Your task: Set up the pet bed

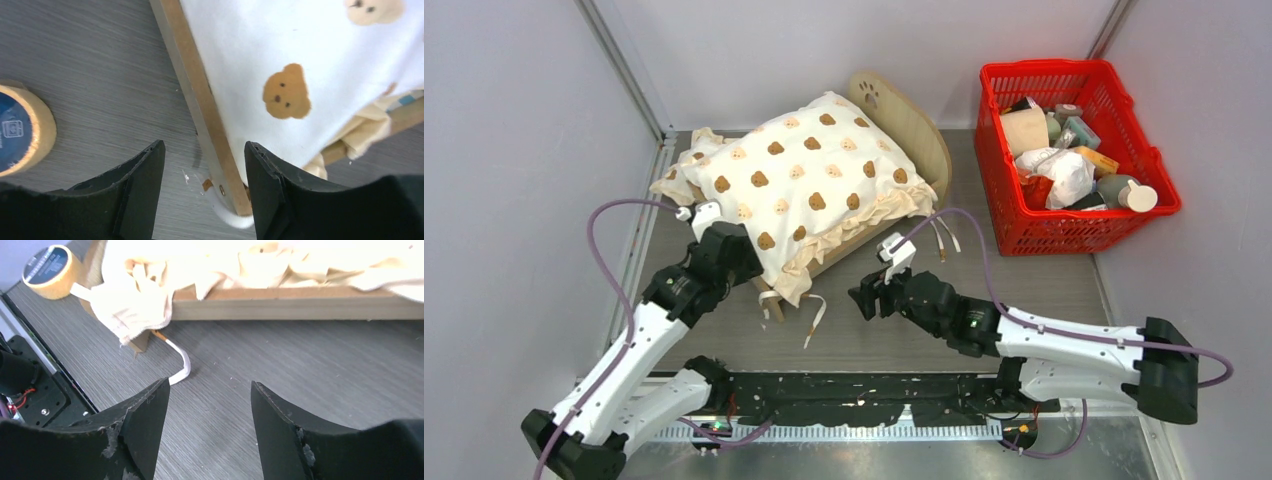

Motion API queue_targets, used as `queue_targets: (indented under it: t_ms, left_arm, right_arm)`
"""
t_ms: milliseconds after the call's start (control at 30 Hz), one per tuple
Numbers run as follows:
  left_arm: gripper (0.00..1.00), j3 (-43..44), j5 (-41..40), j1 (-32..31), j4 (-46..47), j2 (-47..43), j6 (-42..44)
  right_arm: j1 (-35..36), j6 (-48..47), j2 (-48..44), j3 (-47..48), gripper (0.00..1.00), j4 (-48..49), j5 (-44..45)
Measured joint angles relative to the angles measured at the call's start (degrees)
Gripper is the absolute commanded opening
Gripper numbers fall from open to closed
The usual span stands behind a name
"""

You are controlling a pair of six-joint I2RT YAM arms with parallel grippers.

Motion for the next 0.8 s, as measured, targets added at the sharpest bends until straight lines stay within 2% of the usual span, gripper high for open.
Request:
queue_targets:
  t_ms: [100, 167, 200, 300, 467, 533, 800]
  left_arm:
    - [0.57, -4.07, 1.97, 2.69, 3.89, 2.62, -2.23]
    - [0.51, -6.16, 3.32, 3.63, 5.92, 4.76, -3.72]
    - [0.41, -6.64, 3.80, 4.02, 6.47, 5.49, -4.17]
    - [0.00, -7.72, 5.77, 4.24, 9.77, 6.67, -6.27]
    - [0.00, -8.22, 2.71, 5.86, 11.26, 6.43, -6.99]
    - [0.00, -8.17, 3.08, 7.02, 11.45, 6.43, -3.21]
    - [0.00, -9.20, 14.56, 18.34, 13.49, 2.80, 16.98]
  right_arm:
    - [0.00, -1.31, -4.15, 0.83, 0.66, -2.93, 0.59]
    - [0.00, -1.79, -6.93, 0.76, 0.66, -4.96, 1.03]
    - [0.00, -1.97, -7.82, 0.68, 0.66, -5.40, 1.25]
    - [0.00, -2.67, -11.04, -0.17, 0.66, -6.84, 2.45]
    - [0.00, -4.31, -14.53, -0.37, 0.66, -10.23, 5.84]
    - [-0.07, -4.74, -15.47, 0.22, 0.66, -12.79, 8.37]
    - [-3.65, -3.54, -17.07, 3.21, 0.66, -20.94, 19.82]
